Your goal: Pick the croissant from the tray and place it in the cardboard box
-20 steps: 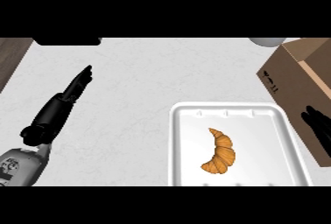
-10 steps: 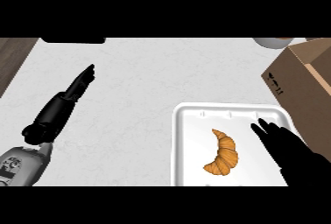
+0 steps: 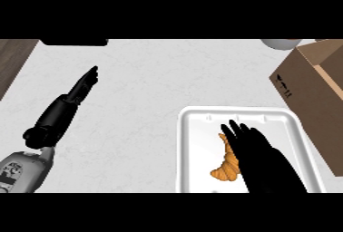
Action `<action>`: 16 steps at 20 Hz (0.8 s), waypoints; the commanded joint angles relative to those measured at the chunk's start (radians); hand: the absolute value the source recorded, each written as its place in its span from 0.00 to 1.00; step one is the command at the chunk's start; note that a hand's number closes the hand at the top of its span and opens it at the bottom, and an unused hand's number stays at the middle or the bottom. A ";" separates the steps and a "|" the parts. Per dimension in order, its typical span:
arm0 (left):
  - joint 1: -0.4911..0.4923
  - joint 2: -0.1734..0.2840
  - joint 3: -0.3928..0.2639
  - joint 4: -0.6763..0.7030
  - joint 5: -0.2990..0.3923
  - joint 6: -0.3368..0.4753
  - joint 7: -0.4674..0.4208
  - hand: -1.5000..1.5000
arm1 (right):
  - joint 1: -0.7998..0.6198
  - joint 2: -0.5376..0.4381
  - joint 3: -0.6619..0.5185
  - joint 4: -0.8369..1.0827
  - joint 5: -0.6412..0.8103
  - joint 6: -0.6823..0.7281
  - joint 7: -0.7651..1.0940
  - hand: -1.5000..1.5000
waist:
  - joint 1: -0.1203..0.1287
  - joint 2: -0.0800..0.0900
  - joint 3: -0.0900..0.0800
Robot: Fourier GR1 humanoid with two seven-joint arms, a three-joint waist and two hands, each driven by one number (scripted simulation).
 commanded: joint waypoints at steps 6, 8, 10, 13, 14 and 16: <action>0.021 -0.007 0.047 0.052 -0.008 -0.042 -0.056 0.50 | -0.020 0.138 0.091 0.082 0.135 0.094 0.203 0.00 | -0.015 -0.001 0.001; -0.013 -0.046 0.017 0.003 -0.049 0.011 0.031 0.50 | -0.042 0.146 0.065 0.211 0.181 0.026 0.117 0.00 | -0.010 0.000 0.002; -0.004 -0.039 0.046 0.019 -0.029 -0.030 0.013 0.50 | -0.009 0.147 0.064 0.128 0.190 0.079 0.137 0.00 | -0.015 -0.001 0.002; 0.005 -0.050 0.054 0.052 -0.068 -0.029 -0.026 0.50 | 0.012 0.198 0.086 0.133 0.240 0.083 0.150 0.00 | -0.016 -0.001 0.002; 0.014 -0.010 0.083 -0.032 -0.021 -0.063 0.038 0.50 | -0.032 0.172 0.019 0.206 0.235 0.078 0.084 0.00 | -0.008 -0.001 0.002; 0.021 -0.065 0.051 0.012 -0.075 -0.037 -0.020 0.50 | -0.025 0.201 0.035 0.238 0.262 0.084 0.079 0.00 | -0.011 0.000 0.002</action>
